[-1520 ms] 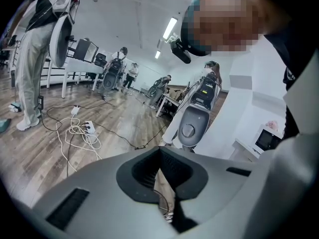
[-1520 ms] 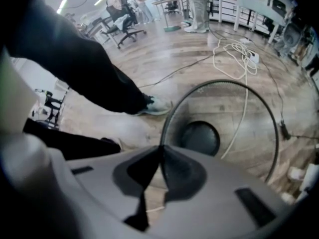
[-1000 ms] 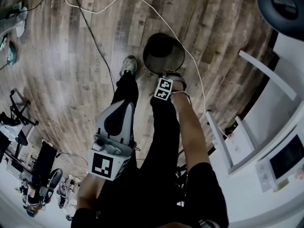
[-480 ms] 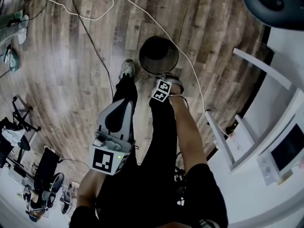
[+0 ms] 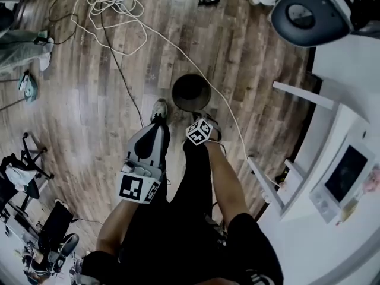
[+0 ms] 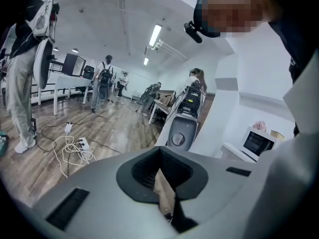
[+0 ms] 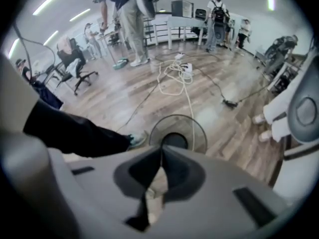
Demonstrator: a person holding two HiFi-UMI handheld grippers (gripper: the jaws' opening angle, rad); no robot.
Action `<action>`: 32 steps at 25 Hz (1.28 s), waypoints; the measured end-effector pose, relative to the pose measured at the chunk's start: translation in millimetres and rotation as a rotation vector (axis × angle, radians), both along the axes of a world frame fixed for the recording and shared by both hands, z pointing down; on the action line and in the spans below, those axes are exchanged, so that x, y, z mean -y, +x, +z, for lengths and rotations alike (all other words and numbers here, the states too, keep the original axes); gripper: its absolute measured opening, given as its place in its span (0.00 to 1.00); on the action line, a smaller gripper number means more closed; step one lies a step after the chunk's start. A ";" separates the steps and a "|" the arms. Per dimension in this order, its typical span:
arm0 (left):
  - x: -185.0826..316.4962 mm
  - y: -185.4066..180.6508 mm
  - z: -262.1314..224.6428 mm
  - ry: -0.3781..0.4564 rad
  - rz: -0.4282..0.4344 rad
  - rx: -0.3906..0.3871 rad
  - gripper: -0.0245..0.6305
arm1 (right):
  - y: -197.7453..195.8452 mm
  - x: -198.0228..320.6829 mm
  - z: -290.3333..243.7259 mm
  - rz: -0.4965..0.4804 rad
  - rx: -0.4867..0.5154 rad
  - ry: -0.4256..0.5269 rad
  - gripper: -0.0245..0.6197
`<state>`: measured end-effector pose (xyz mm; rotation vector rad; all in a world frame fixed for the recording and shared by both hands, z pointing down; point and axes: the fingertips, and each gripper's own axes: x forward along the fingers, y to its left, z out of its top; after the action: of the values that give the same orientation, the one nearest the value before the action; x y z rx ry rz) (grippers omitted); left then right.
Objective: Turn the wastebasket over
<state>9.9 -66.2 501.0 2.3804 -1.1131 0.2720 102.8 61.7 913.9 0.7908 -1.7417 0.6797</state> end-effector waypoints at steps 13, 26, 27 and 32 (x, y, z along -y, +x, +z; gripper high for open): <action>-17.2 31.5 -117.8 0.110 0.079 -0.015 0.09 | 39.8 35.5 -191.2 0.636 0.243 0.107 0.09; -8.7 38.0 -212.9 0.194 0.118 -0.026 0.09 | 79.1 76.5 -419.1 0.872 0.461 0.435 0.09; -9.7 40.1 -215.5 0.197 0.119 -0.026 0.09 | 83.4 76.5 -434.9 0.878 0.473 0.469 0.09; -20.7 49.2 -232.9 0.225 0.124 -0.025 0.09 | 101.6 66.7 -510.6 0.890 0.521 0.629 0.09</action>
<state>59.1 -45.5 268.2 2.6487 -1.0336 0.1659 204.4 -5.0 403.3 2.0352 -2.0686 0.9832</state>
